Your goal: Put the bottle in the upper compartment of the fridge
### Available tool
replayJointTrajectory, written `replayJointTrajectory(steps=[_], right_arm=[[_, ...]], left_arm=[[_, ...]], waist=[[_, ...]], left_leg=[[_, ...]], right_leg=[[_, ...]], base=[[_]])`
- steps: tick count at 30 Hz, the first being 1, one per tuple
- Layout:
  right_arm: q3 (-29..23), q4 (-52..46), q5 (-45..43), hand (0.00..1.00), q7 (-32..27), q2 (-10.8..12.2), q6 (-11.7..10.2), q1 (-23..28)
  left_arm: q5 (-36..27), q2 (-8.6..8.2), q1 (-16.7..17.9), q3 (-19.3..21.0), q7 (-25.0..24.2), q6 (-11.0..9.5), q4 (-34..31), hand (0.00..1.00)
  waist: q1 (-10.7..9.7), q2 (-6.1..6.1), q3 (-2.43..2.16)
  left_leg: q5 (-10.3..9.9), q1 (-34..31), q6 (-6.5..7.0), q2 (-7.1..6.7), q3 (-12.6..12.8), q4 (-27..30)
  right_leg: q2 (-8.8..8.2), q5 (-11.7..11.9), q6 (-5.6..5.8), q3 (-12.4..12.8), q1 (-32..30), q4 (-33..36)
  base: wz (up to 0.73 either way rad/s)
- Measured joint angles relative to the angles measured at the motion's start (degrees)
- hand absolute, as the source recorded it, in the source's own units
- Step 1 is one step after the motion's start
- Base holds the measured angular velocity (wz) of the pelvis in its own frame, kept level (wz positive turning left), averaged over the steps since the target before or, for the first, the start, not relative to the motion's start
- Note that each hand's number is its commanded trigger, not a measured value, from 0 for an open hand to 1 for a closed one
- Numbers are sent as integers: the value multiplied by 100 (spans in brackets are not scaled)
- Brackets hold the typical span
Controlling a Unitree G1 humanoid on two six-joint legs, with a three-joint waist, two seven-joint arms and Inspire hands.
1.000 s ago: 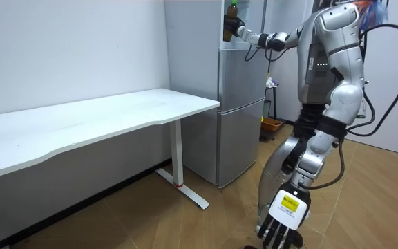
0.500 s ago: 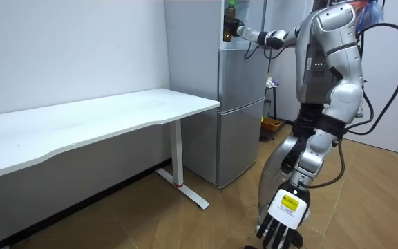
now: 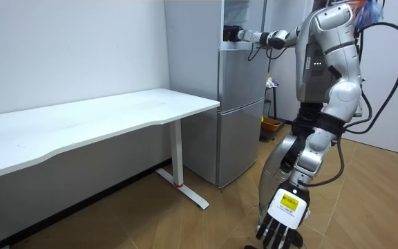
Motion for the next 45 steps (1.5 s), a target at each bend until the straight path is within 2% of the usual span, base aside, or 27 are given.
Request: replayJointTrajectory(steps=[4, 13, 19, 23, 28, 32, 34, 39, 43, 45], right_arm=[[10, 66, -17, 0, 45, -4, 0, 0], [382, 115, -23, 0, 74, -98, 0, 0], [440, 143, -21, 0, 261, -110, 22, 13], [435, 143, -57, 0, 325, -110, 141, 13], [419, -12, -318, 0, 170, -108, 292, 34], [373, -847, -643, 0, -52, -101, 304, 541], [149, -1410, -641, 0, -139, -95, 303, 871], [-242, -2477, -676, 0, -216, -80, 276, 1494], [-257, -2861, -666, 0, -300, -72, 226, 1797], [-267, -3050, -684, 0, -367, -70, 227, 1912]], left_arm=[[-40, 11, 5, -3, -5, 0, 4, 0], [-37, 48, 13, -11, -8, 1, 4, 0], [-36, 123, 21, -4, -54, 2, 10, 0], [-28, 121, 57, 1, -60, 1, 4, 0], [-31, 114, 129, 11, -59, 3, -46, 0], [-35, 106, 141, 21, -51, -5, -45, 0], [-29, 53, 145, 22, -51, -11, -36, 0], [-18, -34, 288, 28, -51, -28, -80, 0], [-8, -64, 436, 36, -50, -29, -267, 0], [80, -134, 479, 65, -51, -28, -355, 0]], waist=[[3, -48, 36], [37, -102, 1], [35, -95, 1], [31, -89, 1], [-26, -72, -22], [-122, -12, -58], [-160, 33, -82], [-312, 95, -94], [-333, 84, -95], [-362, 60, -94]], left_leg=[[2, -15, -4, 2, -2, 0], [5, -18, -8, 7, 6, -6], [10, 105, -16, 5, 16, -29], [9, 198, -20, 3, 21, -66], [9, 206, -20, -1, 22, -69], [11, 310, -20, -15, 7, -112], [10, 399, -20, -33, 0, -144], [8, 760, -15, -81, 25, -319], [9, 959, -16, -82, 133, -439], [9, 1008, -15, -82, 183, -483]], right_leg=[[3, -2, -3, -15, -15, -2], [2, 0, -7, -7, -77, -8], [8, 4, -12, 4, 74, -21], [17, 3, -11, 4, 178, -86], [13, 3, -8, -16, 197, -90], [4, -5, 6, -63, 305, -112], [-15, -24, 22, -76, 377, -114], [-38, -55, 69, 17, 635, -199], [-47, -72, 84, 110, 732, -204], [-50, -73, 85, 175, 723, -200]], base=[[0], [0], [0], [0], [0], [3], [3], [-3], [-15], [-16]])
